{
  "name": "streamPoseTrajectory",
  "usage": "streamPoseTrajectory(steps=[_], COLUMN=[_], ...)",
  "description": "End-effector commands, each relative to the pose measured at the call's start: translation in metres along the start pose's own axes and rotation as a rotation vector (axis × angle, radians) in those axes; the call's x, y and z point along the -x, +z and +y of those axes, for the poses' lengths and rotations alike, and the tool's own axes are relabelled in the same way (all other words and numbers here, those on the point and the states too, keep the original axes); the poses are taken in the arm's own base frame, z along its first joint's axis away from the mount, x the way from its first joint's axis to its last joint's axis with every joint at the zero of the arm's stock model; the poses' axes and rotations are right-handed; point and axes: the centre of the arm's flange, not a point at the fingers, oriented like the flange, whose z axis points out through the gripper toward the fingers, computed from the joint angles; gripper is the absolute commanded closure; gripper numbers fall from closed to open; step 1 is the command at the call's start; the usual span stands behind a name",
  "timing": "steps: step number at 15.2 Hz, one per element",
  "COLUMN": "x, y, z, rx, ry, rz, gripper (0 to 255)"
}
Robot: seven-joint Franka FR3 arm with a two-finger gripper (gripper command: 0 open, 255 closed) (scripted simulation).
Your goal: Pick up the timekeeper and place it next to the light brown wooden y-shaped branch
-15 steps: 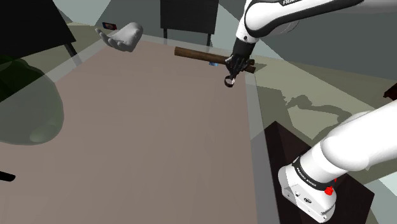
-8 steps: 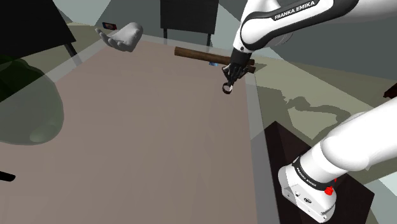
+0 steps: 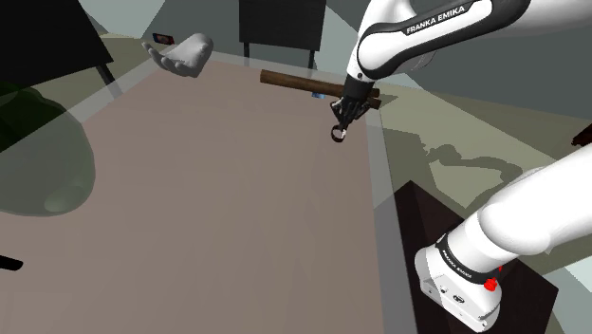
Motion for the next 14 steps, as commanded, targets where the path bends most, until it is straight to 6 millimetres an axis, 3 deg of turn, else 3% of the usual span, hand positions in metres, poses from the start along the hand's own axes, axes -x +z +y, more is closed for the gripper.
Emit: streamPoseTrajectory(steps=[1, 2, 7, 11, 14], x=[0.0, 0.0, 0.0, 0.0, 0.0], y=[0.0, 0.0, 0.0, -0.05, -0.05], z=[0.0, 0.0, 0.0, 0.0, 0.0], rx=[0.0, 0.0, 0.0, 0.0, 0.0], ry=[0.0, 0.0, 0.0, 0.0, 0.0], rz=[0.0, 0.0, 0.0, 0.0, 0.0], gripper=[255, 0, 0, 0, 0])
